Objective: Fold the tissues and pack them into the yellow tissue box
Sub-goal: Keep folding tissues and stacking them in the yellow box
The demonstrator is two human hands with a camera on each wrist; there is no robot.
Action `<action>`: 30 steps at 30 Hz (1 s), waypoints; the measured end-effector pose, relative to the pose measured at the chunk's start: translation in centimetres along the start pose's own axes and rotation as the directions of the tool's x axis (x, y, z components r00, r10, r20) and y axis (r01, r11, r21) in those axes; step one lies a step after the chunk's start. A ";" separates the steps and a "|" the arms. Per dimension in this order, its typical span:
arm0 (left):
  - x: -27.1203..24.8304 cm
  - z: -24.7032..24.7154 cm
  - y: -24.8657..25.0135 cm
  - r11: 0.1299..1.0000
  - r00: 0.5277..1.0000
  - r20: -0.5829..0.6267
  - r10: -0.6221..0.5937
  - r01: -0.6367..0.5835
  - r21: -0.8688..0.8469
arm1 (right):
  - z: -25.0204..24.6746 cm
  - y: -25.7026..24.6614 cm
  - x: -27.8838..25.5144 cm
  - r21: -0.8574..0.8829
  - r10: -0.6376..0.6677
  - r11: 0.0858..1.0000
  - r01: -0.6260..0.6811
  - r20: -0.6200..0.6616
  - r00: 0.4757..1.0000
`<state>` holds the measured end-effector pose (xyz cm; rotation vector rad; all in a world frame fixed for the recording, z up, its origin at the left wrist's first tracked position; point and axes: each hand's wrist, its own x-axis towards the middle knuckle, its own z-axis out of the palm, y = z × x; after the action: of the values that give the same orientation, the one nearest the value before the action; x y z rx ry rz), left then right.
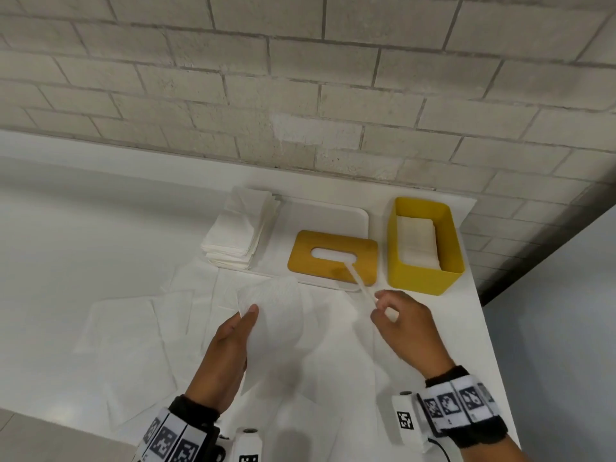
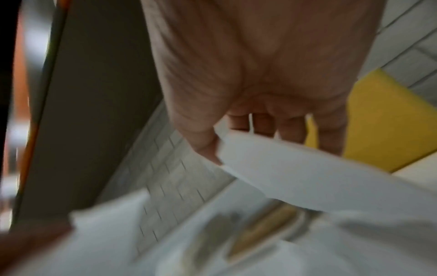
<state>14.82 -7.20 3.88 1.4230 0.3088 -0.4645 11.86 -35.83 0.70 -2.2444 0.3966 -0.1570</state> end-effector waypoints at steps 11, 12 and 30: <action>-0.2 4.2 -0.3 0.996 0.965 0.254 -0.069 0.082 -0.042 | -0.1 -6.3 -5.2 0.850 -0.029 0.323 -0.415 0.448 0.894; -0.3 4.5 -0.1 0.996 0.964 0.263 -0.048 0.065 -0.059 | 0.1 -6.2 -5.4 0.829 -0.015 0.364 -0.423 0.460 0.888; -1.2 5.2 0.7 0.971 0.948 0.290 0.131 -0.064 -0.230 | 1.7 -8.7 -5.0 0.476 0.039 0.865 -0.162 0.258 0.965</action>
<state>13.74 -12.11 5.76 1.1273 0.0372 -0.5424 9.52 -27.64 6.36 -1.7037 0.2997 0.0673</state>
